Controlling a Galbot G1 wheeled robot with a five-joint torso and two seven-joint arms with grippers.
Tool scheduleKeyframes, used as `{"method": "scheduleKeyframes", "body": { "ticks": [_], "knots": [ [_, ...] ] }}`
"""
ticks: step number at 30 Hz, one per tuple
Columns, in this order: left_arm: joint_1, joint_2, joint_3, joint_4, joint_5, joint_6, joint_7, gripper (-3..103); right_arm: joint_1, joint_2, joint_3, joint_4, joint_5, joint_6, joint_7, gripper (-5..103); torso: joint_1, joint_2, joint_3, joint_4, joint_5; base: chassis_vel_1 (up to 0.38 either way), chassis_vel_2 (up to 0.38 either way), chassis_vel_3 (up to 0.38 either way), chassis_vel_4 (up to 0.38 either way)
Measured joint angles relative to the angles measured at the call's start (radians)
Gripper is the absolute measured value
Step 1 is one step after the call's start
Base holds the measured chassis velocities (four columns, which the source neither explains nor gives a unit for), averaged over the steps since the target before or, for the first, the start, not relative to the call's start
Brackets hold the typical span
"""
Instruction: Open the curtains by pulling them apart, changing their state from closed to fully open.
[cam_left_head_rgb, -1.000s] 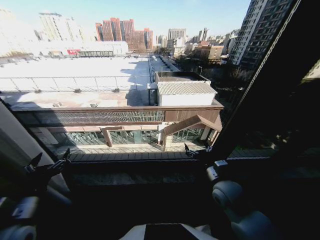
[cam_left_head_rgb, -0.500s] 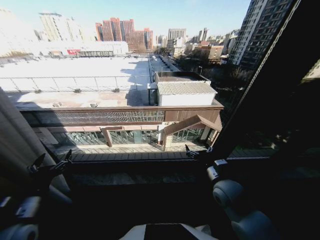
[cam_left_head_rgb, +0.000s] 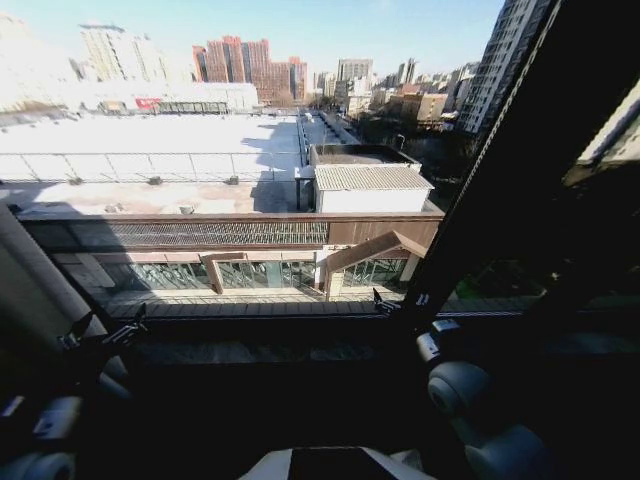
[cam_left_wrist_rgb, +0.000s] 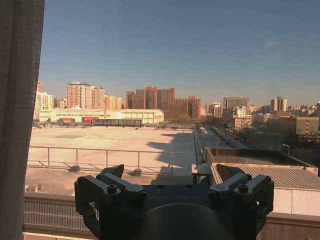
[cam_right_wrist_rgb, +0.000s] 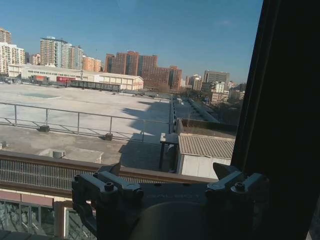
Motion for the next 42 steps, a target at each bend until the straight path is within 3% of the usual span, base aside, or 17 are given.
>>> {"method": "scheduleKeyframes", "body": {
  "ticks": [22,30,42],
  "knots": [
    [-0.007,-0.013,0.008,-0.010,0.016,0.019,-0.003,100,0.000,-0.009,-0.008,-0.010,0.006,0.002,0.000,100,0.000,0.000,0.000,0.0000,0.0006,-0.262,-0.358,0.274,0.364],
    [-0.002,-0.016,0.004,-0.013,0.018,0.020,-0.004,100,0.000,-0.002,-0.007,-0.011,0.008,0.003,0.004,100,0.000,0.000,0.000,0.0000,-0.0013,0.130,-0.182,-0.063,0.163],
    [0.011,-0.028,-0.005,-0.032,0.018,0.014,-0.004,100,-0.003,-0.005,-0.003,-0.006,0.028,0.002,0.017,100,0.000,0.000,0.000,0.0001,-0.0003,0.232,-0.231,-0.252,0.237]
  ]
}}
